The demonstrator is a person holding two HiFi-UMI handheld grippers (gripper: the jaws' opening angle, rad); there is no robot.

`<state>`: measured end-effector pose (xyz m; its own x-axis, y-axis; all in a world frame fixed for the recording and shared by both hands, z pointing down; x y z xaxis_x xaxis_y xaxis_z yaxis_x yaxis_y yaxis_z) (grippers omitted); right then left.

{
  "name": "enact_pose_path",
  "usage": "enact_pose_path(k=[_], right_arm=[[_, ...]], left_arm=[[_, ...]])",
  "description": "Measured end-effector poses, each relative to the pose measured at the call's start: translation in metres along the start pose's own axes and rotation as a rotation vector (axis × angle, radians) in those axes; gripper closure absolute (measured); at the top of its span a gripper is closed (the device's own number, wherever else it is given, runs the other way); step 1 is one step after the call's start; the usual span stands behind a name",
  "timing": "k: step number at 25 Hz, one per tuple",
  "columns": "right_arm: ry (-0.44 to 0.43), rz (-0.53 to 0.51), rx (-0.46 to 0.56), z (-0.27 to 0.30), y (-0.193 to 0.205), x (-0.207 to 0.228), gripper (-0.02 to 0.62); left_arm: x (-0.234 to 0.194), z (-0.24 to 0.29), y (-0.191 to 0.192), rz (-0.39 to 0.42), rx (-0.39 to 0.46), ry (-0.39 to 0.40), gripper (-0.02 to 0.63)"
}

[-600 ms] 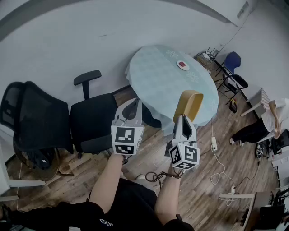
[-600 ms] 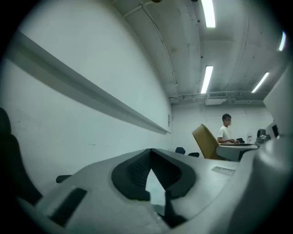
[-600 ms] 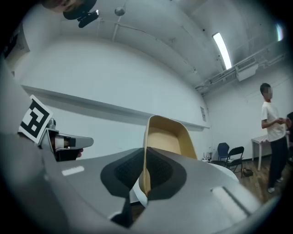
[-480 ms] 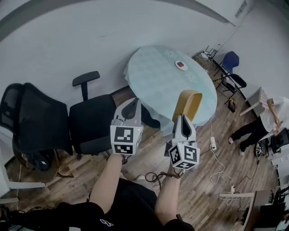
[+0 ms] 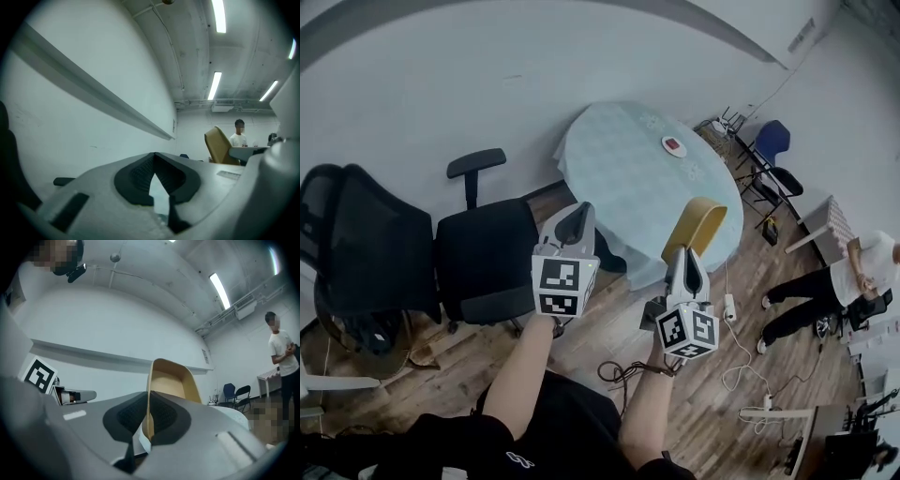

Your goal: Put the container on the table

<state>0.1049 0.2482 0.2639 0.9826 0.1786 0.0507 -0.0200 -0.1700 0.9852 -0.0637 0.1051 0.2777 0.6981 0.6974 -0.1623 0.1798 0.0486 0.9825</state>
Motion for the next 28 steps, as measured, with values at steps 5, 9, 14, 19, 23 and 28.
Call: enact_pose_path(k=[5,9,14,19,23,28], right_arm=[[-0.005,0.039,0.000,0.010,0.004,-0.001,0.571],[-0.006,0.058,0.009,0.022,0.002,0.000,0.571],[-0.018,0.072,-0.020,0.038,0.014,0.006,0.571],[-0.049,0.092,-0.048,0.069,0.030,0.013,0.571],[-0.083,0.127,-0.058,0.107,0.049,0.019,0.571],[-0.127,0.170,-0.101,0.163,0.079,0.033,0.571]], left_arm=[[-0.020,0.007,0.004,-0.020,-0.004,-0.031,0.604],[-0.034,0.013,0.004,-0.027,-0.002,-0.044,0.604],[-0.053,0.022,0.017,-0.046,-0.025,-0.088,0.604],[-0.076,0.039,0.027,-0.048,-0.048,-0.148,0.604],[-0.094,0.063,0.034,-0.015,-0.079,-0.191,0.604],[-0.111,0.101,0.056,-0.032,-0.134,-0.233,0.604]])
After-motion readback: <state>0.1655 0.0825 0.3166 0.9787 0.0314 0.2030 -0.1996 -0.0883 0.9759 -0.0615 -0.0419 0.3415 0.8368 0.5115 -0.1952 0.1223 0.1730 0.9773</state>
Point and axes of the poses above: the fingertips, and each gripper's own axes: z forward along the fingers, x to its right, y out of its underside, the point moved 4 cm from there along -z, backward along the fingers, and after that the axes turned 3 degrees about -y, right-handed, at the moved point
